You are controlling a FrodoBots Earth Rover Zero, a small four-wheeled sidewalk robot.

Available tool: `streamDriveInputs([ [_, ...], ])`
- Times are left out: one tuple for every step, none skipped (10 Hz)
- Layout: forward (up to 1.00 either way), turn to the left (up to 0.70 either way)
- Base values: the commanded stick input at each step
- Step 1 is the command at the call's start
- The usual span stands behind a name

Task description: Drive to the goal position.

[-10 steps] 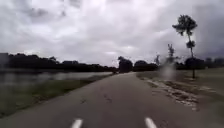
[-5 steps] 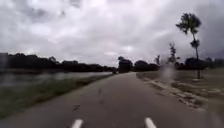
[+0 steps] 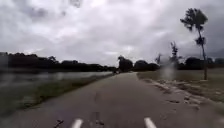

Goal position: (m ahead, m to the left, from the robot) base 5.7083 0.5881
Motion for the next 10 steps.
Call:
streamDriveInputs([
  [0.84,0.03],
  [0.84,0.03],
  [0.84,0.03],
  [0.84,0.03],
  [0.84,0.03],
  [0.84,0.03],
  [0.84,0.03],
  [0.84,0.03],
  [0.84,0.03],
  [0.84,0.03],
])
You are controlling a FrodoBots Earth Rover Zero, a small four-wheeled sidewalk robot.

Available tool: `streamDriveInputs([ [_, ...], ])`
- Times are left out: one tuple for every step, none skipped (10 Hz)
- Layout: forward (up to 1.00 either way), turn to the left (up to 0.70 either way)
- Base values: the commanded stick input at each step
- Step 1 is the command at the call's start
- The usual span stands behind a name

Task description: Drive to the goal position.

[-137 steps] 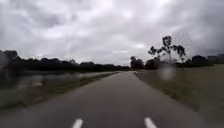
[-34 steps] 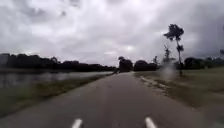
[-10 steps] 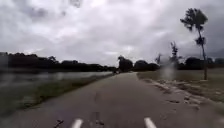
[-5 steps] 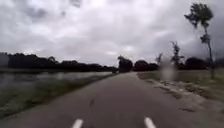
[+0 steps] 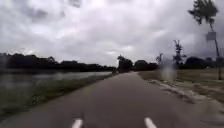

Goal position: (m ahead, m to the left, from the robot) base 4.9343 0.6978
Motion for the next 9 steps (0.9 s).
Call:
streamDriveInputs([
  [0.84,0.03],
  [0.84,0.03],
  [0.84,0.03],
  [0.84,0.03],
  [0.84,0.03],
  [0.84,0.03],
  [0.84,0.03],
  [0.84,0.03],
  [0.84,0.03],
])
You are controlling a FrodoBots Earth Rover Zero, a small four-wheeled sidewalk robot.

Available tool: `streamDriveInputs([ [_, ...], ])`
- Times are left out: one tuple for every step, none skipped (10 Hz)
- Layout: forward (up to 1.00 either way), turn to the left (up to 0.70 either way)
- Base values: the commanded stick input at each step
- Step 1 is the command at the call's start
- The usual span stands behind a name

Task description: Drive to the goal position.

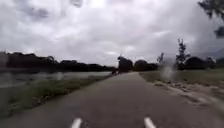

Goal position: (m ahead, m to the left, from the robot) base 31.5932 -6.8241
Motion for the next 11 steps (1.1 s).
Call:
streamDriveInputs([
  [0.84,0.03],
  [0.84,0.03],
  [0.84,0.03],
  [0.84,0.03],
  [0.84,0.03],
  [0.84,0.03],
  [0.84,0.03],
  [0.84,0.03],
  [0.84,0.03],
  [0.84,0.03],
  [0.84,0.03],
])
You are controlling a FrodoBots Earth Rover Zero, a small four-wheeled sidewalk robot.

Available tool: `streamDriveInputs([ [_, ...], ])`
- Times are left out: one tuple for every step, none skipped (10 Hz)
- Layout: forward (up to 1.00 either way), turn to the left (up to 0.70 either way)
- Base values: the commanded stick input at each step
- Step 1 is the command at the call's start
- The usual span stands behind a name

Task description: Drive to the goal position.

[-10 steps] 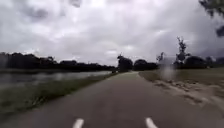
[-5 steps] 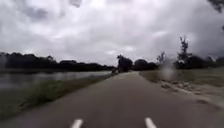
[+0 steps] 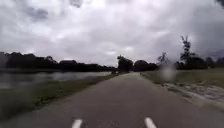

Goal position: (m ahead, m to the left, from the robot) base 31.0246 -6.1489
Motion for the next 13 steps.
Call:
streamDriveInputs([
  [0.84,0.03],
  [0.84,0.03],
  [0.84,0.03],
  [0.84,0.03],
  [0.84,0.03],
  [0.84,0.03],
  [0.84,0.03],
  [0.84,0.03],
  [0.84,0.03],
  [0.84,0.03],
  [0.84,0.03],
  [0.84,0.03],
  [0.84,0.03],
])
